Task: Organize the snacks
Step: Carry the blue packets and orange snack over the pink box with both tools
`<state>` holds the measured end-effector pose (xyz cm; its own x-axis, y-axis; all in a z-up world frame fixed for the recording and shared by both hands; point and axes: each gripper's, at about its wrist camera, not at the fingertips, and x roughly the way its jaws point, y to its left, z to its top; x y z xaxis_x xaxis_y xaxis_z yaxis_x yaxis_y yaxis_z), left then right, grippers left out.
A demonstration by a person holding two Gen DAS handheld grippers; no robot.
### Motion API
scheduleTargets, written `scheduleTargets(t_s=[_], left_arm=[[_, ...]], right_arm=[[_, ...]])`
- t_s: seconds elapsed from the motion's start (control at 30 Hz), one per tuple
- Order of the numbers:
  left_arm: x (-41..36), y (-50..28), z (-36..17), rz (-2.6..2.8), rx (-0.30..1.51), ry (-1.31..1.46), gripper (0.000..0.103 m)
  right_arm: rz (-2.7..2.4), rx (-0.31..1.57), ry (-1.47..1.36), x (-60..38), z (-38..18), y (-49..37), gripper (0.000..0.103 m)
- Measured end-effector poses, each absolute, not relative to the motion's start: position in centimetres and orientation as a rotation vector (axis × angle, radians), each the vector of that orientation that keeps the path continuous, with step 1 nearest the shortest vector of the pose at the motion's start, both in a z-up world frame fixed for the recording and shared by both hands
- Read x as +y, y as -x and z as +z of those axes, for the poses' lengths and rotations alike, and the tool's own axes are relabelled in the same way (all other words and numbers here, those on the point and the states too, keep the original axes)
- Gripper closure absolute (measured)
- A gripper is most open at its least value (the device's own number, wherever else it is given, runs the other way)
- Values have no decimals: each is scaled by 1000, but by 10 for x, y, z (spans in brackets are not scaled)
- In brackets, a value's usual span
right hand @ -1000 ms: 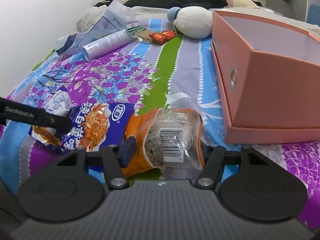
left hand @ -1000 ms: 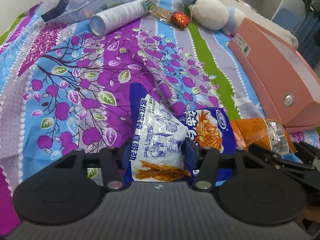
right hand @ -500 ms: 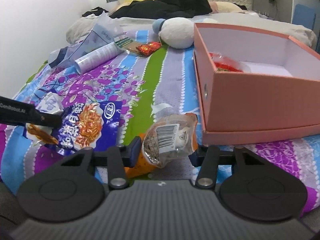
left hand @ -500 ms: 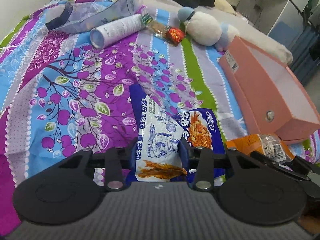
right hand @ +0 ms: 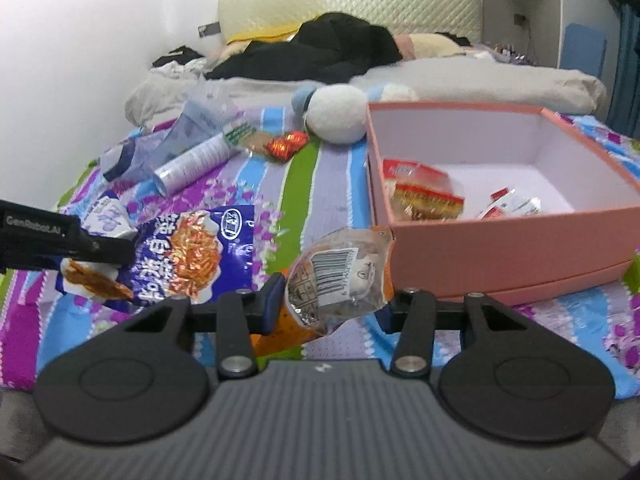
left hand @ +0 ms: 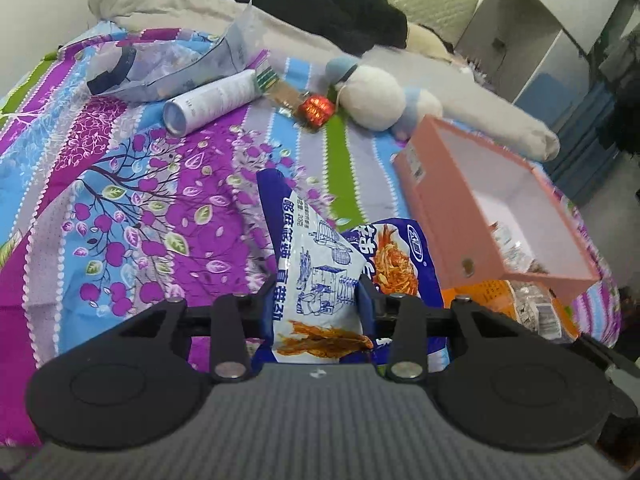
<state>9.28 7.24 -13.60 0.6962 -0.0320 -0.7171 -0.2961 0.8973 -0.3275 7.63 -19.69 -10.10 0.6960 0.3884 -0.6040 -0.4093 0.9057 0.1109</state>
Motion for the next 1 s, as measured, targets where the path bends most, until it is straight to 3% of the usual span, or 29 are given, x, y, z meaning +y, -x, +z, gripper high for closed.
scheduleTargets(t_s=[0.53, 1.0], left_arm=[[30, -105, -77, 55, 695, 409, 59], [-23, -212, -78, -82, 709, 334, 59]], right_arm=[[359, 569, -11, -242, -45, -67, 54], [235, 509, -37, -292, -39, -144, 54]])
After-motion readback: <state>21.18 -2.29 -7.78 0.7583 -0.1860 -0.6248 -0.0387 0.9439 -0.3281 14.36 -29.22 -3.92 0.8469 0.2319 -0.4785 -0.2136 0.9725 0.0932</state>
